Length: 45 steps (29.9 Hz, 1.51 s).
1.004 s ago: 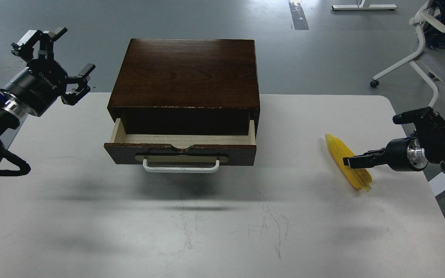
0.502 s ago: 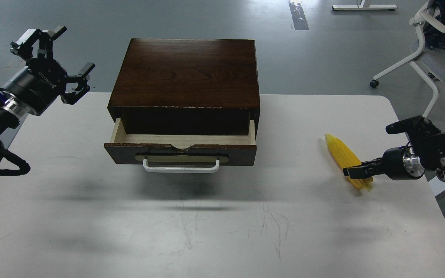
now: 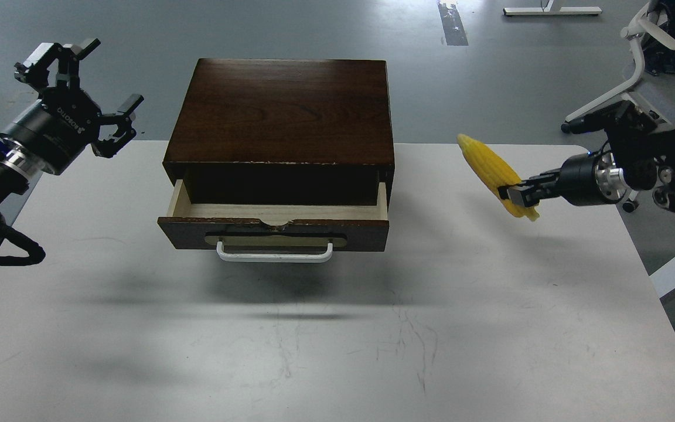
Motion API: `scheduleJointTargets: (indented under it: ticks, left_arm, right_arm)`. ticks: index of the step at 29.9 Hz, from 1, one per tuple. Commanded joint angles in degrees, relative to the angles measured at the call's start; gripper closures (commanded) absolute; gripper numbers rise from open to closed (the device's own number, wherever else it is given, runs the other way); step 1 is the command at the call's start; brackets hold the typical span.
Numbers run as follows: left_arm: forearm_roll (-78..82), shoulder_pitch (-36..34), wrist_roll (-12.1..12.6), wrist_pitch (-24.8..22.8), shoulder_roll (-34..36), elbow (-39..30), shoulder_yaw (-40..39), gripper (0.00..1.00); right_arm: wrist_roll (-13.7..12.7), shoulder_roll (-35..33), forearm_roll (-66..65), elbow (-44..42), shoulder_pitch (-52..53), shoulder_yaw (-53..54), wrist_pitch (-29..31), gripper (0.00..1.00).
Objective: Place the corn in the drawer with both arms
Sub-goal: 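Lift the corn cob and carry it over the open drawer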
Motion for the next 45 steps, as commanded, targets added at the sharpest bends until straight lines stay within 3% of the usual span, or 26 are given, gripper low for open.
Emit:
scheduleJointTargets:
  ticks: [1,6,12,20,24,45]
  left_arm:
    - [0.01,-0.01,0.0,0.0,0.02,0.01,-0.29,0.01]
    - [0.01,-0.09,0.0,0.0,0.02,0.01,-0.56,0.01]
    - [0.01,-0.09,0.0,0.0,0.8,-0.16,-0.82,0.02]
    - [0.01,-0.01,0.0,0.0,2.3,-0.34,-0.82,0.01]
    - [-0.08,-0.01,0.0,0.0,3.27,-0.43,-0.82,0.01]
    - [-0.78,0.08,0.0,0.0,4.32,-0.52,-0.91,0.02]
  right_arm:
    - [0.0,3.75,0.67,2.42,11.69,-3.61,0.09,1.0]
    - [0.0,13.85,0.67,2.6,21.83,-7.13,-0.08,1.0]
    - [0.0,25.98,0.67,2.6,23.95,-7.67,-2.97,1.0]
    - [0.0,35.24,0.58,3.74,24.74,-11.17,-9.39,1.0]
    - [0.0,35.24,0.67,6.55,25.18,-14.08,-13.43,1.0]
    - [0.0,35.24,0.67,11.48,25.18,-18.04,-14.85,1.0]
